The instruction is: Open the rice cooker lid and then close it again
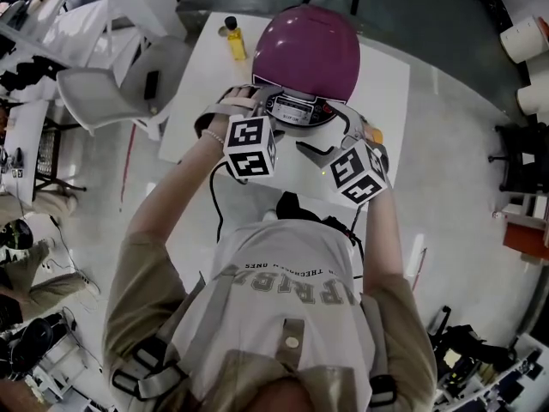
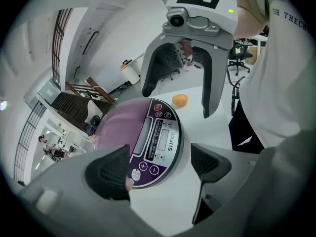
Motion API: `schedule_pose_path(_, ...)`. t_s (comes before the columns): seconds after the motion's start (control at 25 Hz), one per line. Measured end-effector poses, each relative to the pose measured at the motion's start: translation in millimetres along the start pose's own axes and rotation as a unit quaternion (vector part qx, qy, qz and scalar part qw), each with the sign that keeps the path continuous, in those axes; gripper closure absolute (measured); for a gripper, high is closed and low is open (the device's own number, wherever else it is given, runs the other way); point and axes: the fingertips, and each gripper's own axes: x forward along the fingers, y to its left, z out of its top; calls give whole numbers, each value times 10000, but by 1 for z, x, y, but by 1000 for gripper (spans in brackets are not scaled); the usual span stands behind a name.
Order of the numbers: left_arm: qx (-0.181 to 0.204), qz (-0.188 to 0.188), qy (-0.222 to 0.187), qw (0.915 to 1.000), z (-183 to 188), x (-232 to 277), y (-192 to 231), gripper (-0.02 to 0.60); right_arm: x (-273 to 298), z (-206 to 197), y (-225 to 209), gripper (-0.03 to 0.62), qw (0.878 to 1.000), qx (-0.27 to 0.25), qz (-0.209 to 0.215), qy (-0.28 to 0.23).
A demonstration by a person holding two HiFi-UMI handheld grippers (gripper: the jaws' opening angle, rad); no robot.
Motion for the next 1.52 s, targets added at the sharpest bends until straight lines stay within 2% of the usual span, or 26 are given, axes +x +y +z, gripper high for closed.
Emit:
schedule_pose_path(0.2, 160, -189, 161, 9996, 1, 13, -2, 178, 17, -4, 6, 194, 9988, -192, 392, 244)
schedule_pose_path(0.4, 202, -462, 317, 9982, -4, 23, -9, 155, 31, -9, 6, 194, 9967, -358, 587, 428)
schedule_pose_path(0.56, 267, -504, 386, 9976, -5, 29, -9, 153, 38, -12, 5, 183, 9953, -361, 718, 548)
schedule_pose_path(0.88, 336, -542, 510, 9967, -7, 29, -11, 150, 46, -15, 10, 172, 9915, -591, 841, 804)
schedule_pose_path(1.24, 330, -539, 648, 9959, -7, 29, -11, 150, 50, -17, 10, 172, 9898, -705, 751, 980)
schedule_pose_path(1.52, 246, -752, 644, 9948, -7, 29, -12, 150, 51, -18, 10, 172, 9895, -695, 770, 1005)
